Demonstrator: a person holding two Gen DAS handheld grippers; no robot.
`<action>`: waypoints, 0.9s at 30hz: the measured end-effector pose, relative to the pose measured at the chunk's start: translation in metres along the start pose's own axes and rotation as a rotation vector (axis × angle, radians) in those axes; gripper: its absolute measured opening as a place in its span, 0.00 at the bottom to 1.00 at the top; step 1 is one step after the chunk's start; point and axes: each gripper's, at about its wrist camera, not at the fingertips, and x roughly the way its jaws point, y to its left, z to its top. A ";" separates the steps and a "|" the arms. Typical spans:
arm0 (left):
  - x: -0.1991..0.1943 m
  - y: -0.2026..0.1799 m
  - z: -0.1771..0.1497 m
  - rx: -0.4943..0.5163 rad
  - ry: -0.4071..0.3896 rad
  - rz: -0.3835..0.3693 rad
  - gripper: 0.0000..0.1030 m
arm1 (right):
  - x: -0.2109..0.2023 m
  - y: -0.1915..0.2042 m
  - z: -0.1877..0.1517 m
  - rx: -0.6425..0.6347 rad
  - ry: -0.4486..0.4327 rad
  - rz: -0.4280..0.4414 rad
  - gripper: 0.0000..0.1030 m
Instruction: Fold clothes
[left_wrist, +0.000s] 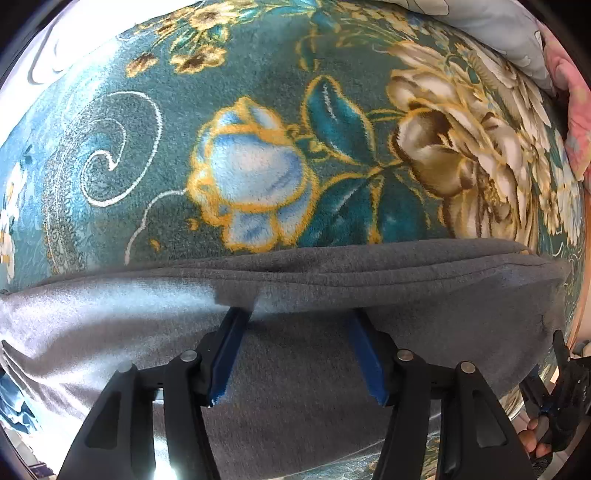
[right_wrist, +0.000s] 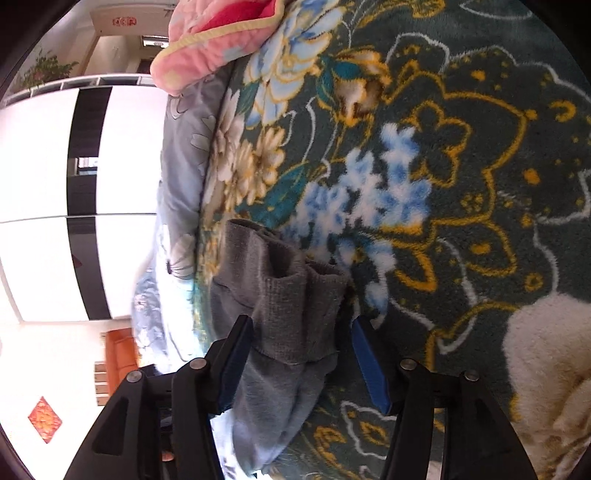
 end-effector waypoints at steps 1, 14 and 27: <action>-0.002 0.000 0.000 -0.001 -0.001 -0.003 0.59 | 0.002 0.001 0.000 0.003 0.004 0.007 0.58; -0.037 0.019 -0.083 -0.102 -0.072 -0.078 0.59 | 0.014 -0.005 0.010 0.055 -0.007 0.041 0.25; -0.007 0.031 -0.104 -0.170 0.003 -0.103 0.59 | 0.009 0.022 0.008 -0.023 -0.034 -0.009 0.17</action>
